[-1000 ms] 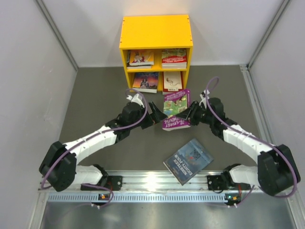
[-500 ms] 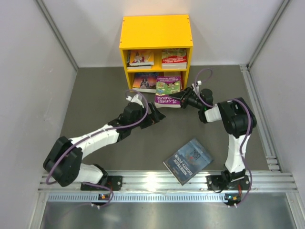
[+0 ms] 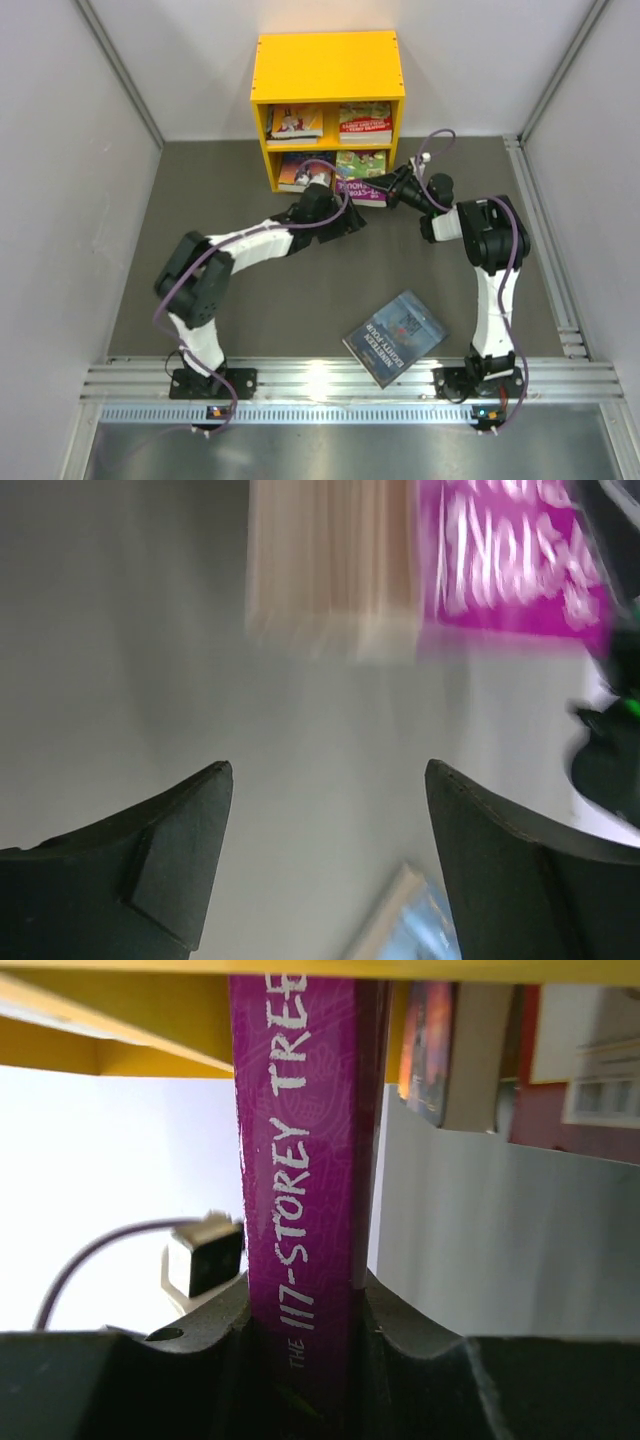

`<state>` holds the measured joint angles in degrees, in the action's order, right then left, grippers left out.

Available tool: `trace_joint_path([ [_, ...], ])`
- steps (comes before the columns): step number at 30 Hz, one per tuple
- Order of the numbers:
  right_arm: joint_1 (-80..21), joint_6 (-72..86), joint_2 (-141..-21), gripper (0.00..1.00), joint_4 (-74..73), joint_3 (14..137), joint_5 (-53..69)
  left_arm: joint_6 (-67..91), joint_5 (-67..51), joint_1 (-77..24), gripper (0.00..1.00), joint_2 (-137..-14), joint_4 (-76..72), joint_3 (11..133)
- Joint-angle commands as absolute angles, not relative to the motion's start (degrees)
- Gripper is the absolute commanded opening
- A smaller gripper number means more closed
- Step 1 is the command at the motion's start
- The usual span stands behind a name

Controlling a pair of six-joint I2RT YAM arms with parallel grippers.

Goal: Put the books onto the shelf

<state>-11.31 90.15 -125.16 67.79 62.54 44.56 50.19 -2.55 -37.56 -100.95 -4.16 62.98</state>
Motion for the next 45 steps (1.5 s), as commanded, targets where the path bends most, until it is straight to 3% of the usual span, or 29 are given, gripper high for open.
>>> trace_joint_path([
  [1,-9.93,89.91,-126.65,0.00,73.48,66.18,43.42,46.67,-0.53,-37.27,0.81,-110.80,5.34,76.05],
  [5,-9.41,90.26,-128.23,0.00,72.77,66.97,43.33,45.79,5.08,-37.27,0.75,-122.40,13.00,87.35],
  [7,-8.79,90.44,-128.49,0.06,72.42,67.23,43.59,45.88,6.58,-37.27,0.73,-124.09,14.50,90.78],
  [20,-5.27,96.68,-127.45,0.60,81.56,59.16,45.52,45.35,10.37,-35.68,0.67,-134.38,20.21,104.24],
  [23,-5.19,96.42,-124.73,0.66,82.26,55.56,45.88,45.44,10.37,-35.60,0.67,-135.87,21.00,106.69],
  [34,-5.36,90.63,-111.63,0.67,83.41,35.60,46.93,47.28,6.69,-35.42,0.65,-144.22,24.17,120.40],
  [38,-5.45,89.56,-111.36,0.62,83.41,34.54,47.55,49.04,2.38,-35.86,0.66,-141.69,19.96,117.70],
  [44,-5.62,87.54,-110.92,0.45,82.80,34.28,46.94,47.55,2.82,-38.40,0.75,-127.20,12.07,100.31],
  [45,-5.71,87.19,-110.83,0.35,82.10,34.28,46.85,47.64,2.81,-38.58,0.78,-125.18,11.08,95.32],
])
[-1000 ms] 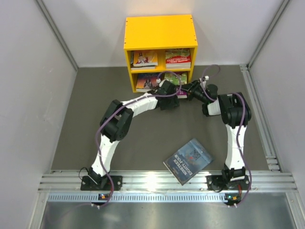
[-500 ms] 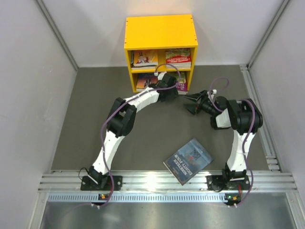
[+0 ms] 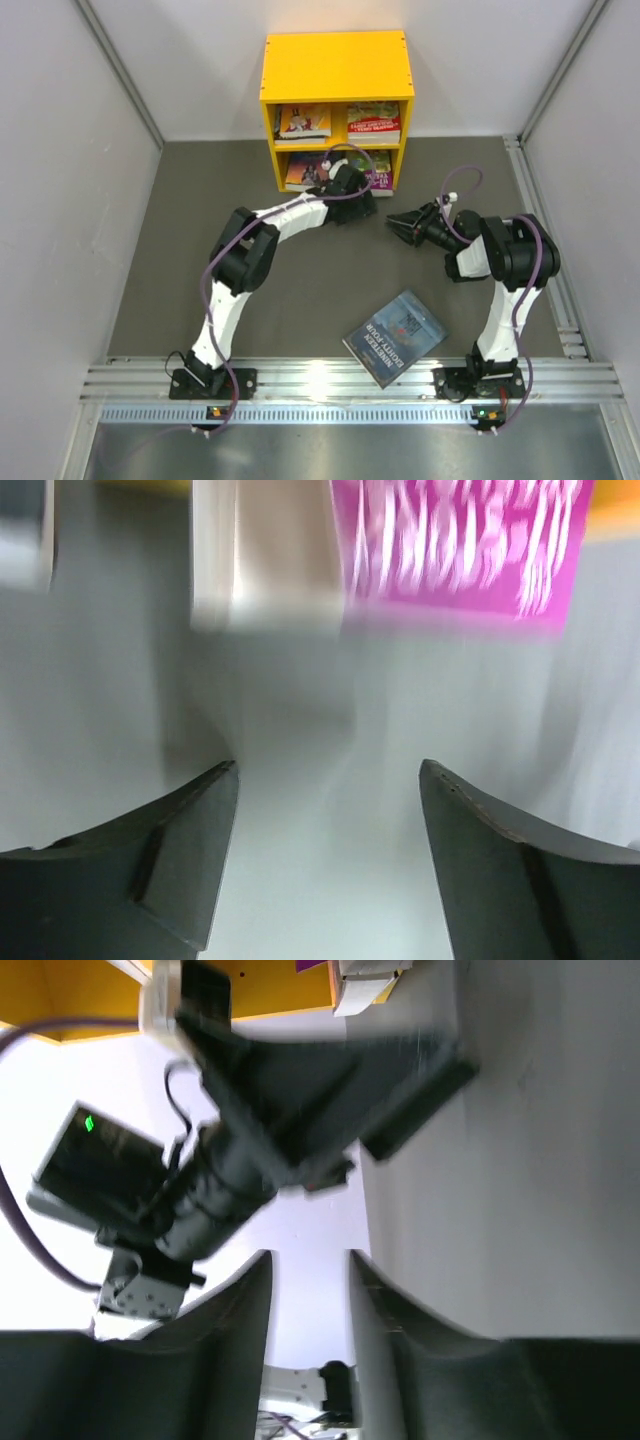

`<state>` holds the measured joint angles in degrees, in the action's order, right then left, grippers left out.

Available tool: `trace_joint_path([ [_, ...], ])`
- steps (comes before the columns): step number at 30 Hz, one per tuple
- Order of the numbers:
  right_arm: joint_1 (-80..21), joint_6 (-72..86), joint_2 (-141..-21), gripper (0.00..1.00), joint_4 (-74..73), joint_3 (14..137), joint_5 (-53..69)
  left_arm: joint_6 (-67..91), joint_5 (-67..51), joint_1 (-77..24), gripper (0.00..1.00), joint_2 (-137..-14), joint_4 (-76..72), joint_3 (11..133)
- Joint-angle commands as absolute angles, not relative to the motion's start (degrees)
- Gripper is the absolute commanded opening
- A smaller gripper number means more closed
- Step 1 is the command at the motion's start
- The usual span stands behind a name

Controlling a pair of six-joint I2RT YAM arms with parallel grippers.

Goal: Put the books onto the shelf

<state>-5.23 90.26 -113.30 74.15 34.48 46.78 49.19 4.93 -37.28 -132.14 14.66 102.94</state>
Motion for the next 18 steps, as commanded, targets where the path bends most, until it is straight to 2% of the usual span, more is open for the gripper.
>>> trace_joint_path([
  [1,-5.80,86.93,-110.83,0.25,82.09,34.19,46.50,47.38,2.55,-38.85,0.79,-121.07,8.73,90.58],
  [2,-5.89,86.92,-110.83,0.25,82.09,34.19,46.32,47.20,2.55,-38.93,0.80,-119.02,8.70,90.53],
  [3,-6.24,86.92,-110.83,0.15,82.09,34.36,46.32,47.20,2.64,-39.02,0.81,-117.18,7.48,86.44],
  [5,-6.59,87.10,-110.92,0.03,82.09,34.63,45.97,46.41,3.07,-38.94,0.82,-111.46,6.86,81.59],
  [6,-7.03,87.10,-110.83,0.00,82.09,34.89,45.79,46.15,3.60,-38.94,0.82,-109.71,6.94,80.08],
  [9,-8.26,86.23,-110.57,0.00,79.99,36.47,44.74,45.18,6.50,-38.94,0.82,-102.76,7.47,73.32],
  [18,-11.86,69.90,-110.56,0.00,49.95,51.05,35.96,46.40,12.82,-38.67,0.81,-78.35,11.07,49.59],
])
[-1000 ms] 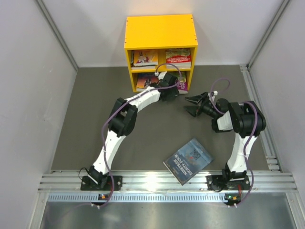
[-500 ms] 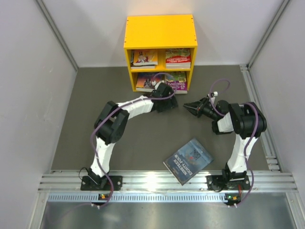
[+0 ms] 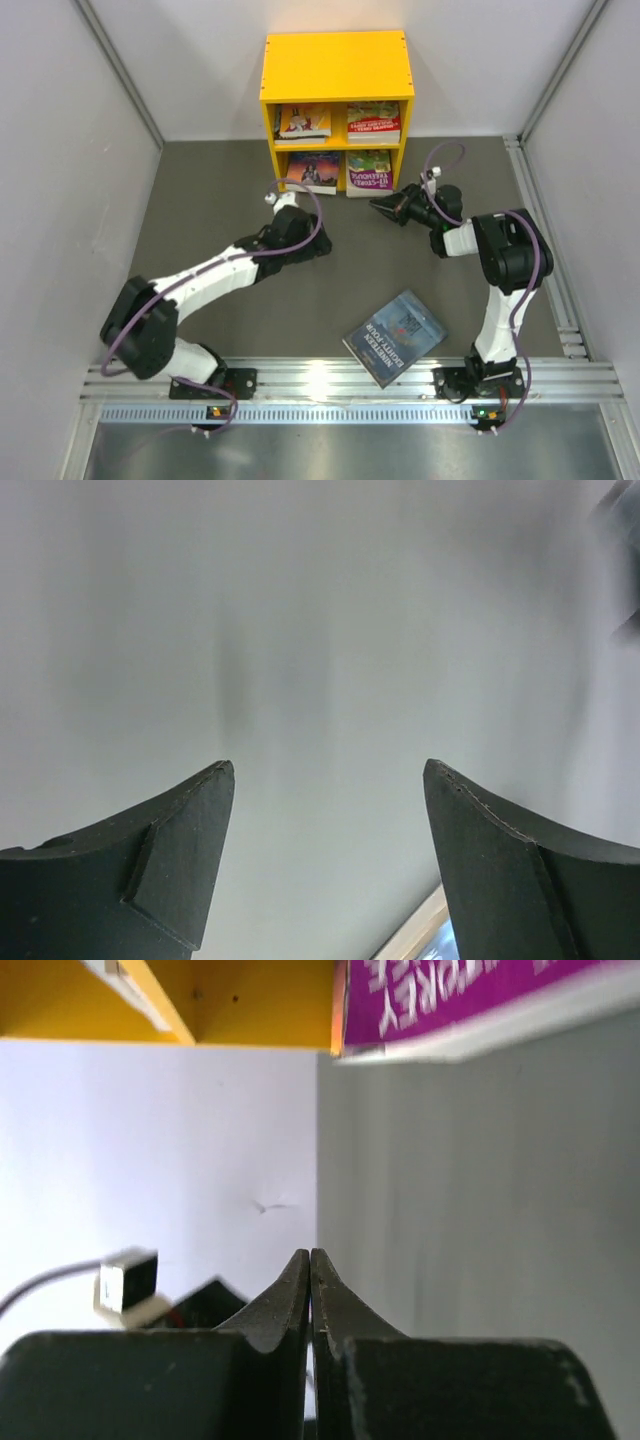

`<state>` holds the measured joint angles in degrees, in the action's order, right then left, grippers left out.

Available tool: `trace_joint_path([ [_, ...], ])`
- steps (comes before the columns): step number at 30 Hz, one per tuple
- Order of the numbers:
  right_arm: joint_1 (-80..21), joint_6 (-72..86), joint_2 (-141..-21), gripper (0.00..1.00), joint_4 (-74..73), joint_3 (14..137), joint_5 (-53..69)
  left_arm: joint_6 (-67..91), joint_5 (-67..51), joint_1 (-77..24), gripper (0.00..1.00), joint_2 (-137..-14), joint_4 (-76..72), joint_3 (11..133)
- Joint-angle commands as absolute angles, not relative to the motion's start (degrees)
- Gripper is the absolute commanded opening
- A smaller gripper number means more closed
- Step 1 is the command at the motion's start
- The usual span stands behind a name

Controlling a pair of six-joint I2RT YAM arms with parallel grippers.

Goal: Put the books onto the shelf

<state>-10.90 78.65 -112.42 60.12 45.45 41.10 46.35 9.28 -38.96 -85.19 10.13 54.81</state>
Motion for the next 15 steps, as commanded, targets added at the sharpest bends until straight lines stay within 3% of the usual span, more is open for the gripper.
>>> trace_joint_path([
  [1,-12.04,68.74,-110.83,0.00,47.05,52.46,33.60,46.75,13.27,-38.58,0.81,-76.48,12.38,47.92],
  [9,-13.80,60.12,-115.66,0.00,24.81,66.00,24.61,50.44,15.99,-38.41,0.81,-56.55,20.12,35.25],
  [15,-16.34,57.40,-113.57,0.00,23.38,64.87,23.38,50.71,19.51,-38.32,0.82,-48.52,25.83,31.73],
])
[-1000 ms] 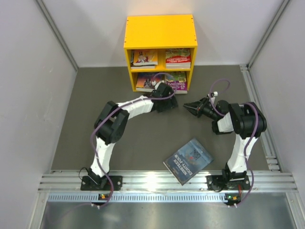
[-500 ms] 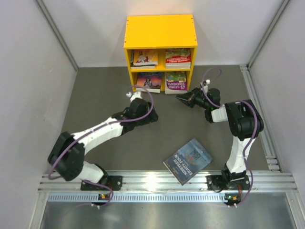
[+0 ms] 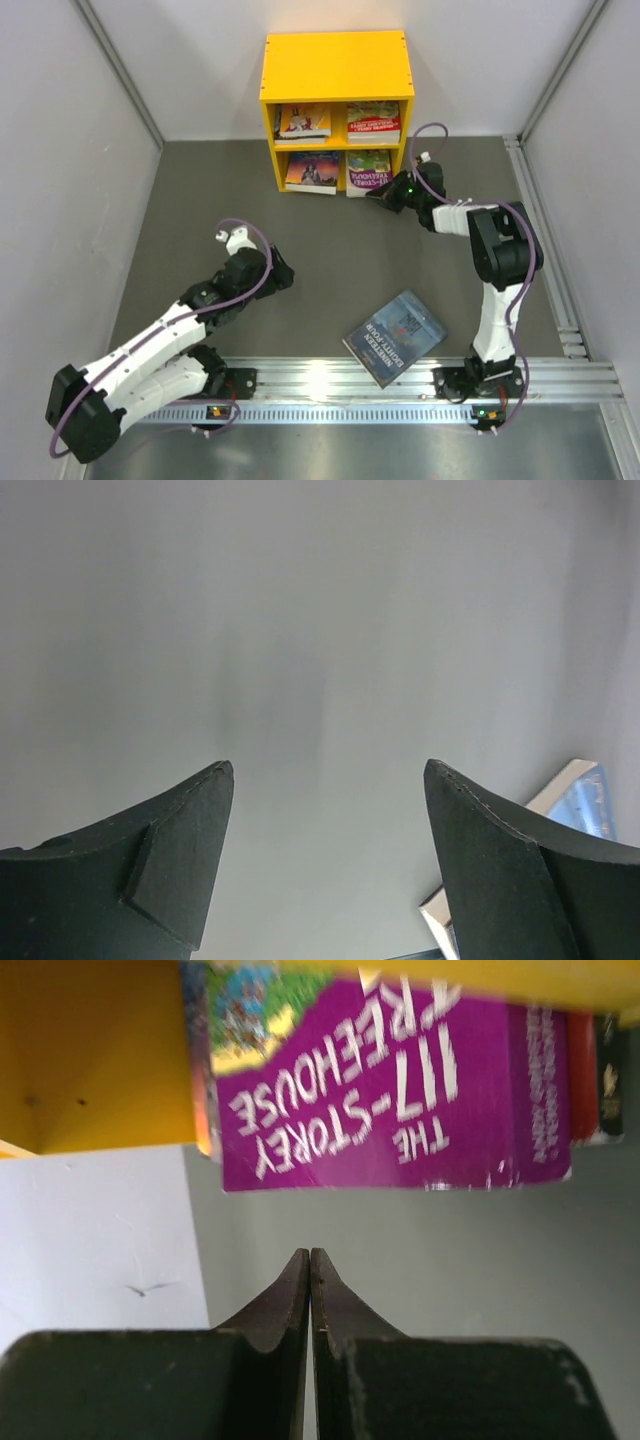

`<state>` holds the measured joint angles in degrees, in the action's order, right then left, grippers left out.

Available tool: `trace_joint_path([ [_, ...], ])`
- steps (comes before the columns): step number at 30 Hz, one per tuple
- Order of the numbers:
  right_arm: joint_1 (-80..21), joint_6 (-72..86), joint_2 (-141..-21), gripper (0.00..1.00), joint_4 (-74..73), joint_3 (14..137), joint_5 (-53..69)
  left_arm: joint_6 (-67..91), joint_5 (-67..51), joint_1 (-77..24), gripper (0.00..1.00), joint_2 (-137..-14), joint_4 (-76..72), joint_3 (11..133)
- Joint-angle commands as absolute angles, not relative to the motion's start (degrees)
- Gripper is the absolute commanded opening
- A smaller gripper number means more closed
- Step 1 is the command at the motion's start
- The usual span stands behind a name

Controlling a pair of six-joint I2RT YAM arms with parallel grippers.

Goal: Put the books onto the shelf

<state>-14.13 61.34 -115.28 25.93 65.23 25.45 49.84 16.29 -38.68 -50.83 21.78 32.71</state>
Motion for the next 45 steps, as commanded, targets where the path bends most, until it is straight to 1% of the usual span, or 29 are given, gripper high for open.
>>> trace_joint_path([
  [1,-16.78,56.96,-113.12,0.00,23.29,64.25,22.51,50.71,19.86,-38.32,0.82,-47.99,26.27,31.47],
  [6,-17.84,55.81,-114.43,0.00,20.48,65.03,20.66,50.71,19.60,-38.32,0.84,-47.98,25.67,30.94],
  [10,-17.84,56.07,-118.03,0.00,17.94,69.85,19.08,51.15,18.99,-38.23,0.84,-49.30,25.66,31.64],
  [19,-16.17,56.51,-123.40,0.00,13.98,77.60,14.68,51.33,19.77,-38.32,0.84,-47.29,28.03,31.20],
  [31,-14.85,57.04,-126.21,0.00,12.92,83.15,14.15,51.94,18.54,-38.14,0.83,-48.43,27.33,30.76],
  [34,-14.76,56.87,-124.90,0.00,13.71,80.88,14.41,52.12,18.37,-38.06,0.83,-48.25,27.25,30.50],
  [36,-14.50,56.43,-121.92,0.00,16.42,78.24,14.94,52.12,18.28,-38.14,0.83,-48.16,27.25,30.32],
  [39,-14.06,54.76,-116.21,0.00,17.84,72.62,17.13,52.12,17.67,-38.14,0.83,-48.16,26.98,29.80],
  [42,-13.27,50.64,-108.65,0.00,14.26,69.62,18.01,51.86,15.92,-38.06,0.84,-48.34,25.67,29.27],
  [44,-12.75,47.03,-101.74,0.17,11.00,68.12,18.10,51.16,14.25,-38.14,0.85,-49.04,24.00,28.66],
  [45,-12.66,45.72,-99.25,0.29,7.33,66.46,17.50,50.89,13.46,-38.06,0.86,-49.57,22.08,27.87],
])
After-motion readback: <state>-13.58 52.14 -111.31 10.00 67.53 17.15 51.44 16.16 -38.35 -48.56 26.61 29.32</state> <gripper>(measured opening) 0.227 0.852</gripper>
